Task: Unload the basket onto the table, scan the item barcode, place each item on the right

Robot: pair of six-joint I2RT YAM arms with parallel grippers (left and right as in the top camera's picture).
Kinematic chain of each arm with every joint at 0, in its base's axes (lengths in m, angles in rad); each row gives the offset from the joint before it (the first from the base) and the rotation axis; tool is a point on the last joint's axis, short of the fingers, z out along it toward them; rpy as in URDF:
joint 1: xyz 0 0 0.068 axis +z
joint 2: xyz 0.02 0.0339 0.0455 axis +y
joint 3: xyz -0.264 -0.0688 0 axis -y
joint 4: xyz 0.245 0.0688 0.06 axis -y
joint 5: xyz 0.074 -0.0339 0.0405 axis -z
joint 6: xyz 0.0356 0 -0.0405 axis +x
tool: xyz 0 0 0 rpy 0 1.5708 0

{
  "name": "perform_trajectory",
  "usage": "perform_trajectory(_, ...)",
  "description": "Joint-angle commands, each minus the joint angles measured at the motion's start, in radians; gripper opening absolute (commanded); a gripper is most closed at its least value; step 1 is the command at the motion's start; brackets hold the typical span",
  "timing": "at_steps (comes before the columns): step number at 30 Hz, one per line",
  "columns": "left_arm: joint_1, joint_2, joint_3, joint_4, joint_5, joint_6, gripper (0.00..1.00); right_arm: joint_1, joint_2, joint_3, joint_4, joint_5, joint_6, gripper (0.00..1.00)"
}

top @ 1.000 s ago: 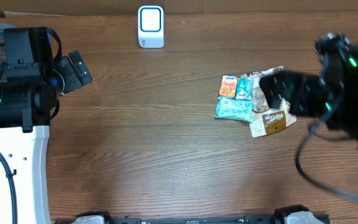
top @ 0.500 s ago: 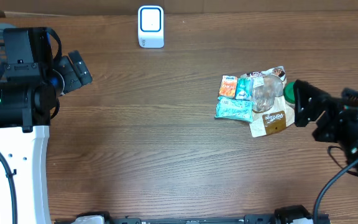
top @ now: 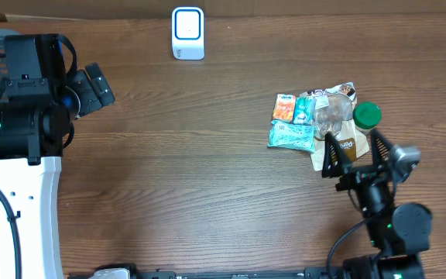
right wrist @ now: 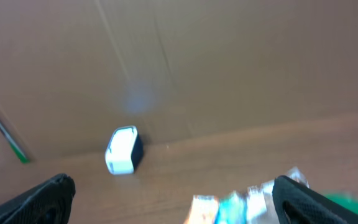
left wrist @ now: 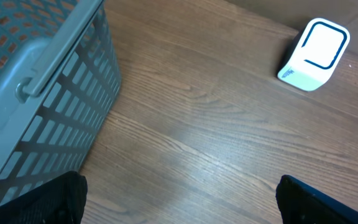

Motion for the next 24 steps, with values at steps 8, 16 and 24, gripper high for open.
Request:
perform_trajectory(8, 0.004, -0.010, 0.008, 0.003, -0.011, 0.022, 1.00, -0.002, -0.314, -0.330, 0.023, 0.005, 0.001, 1.00)
perform_trajectory(16, 0.004, -0.010, 0.008, 0.003, -0.011, 0.022, 1.00, 0.000, -0.331, -0.330, -0.048, 0.034, 0.000, 1.00)
perform_trajectory(24, 0.004, -0.010, 0.008, 0.003, -0.011, 0.022, 1.00, 0.000, -0.331, -0.330, -0.048, 0.034, 0.000, 1.00)
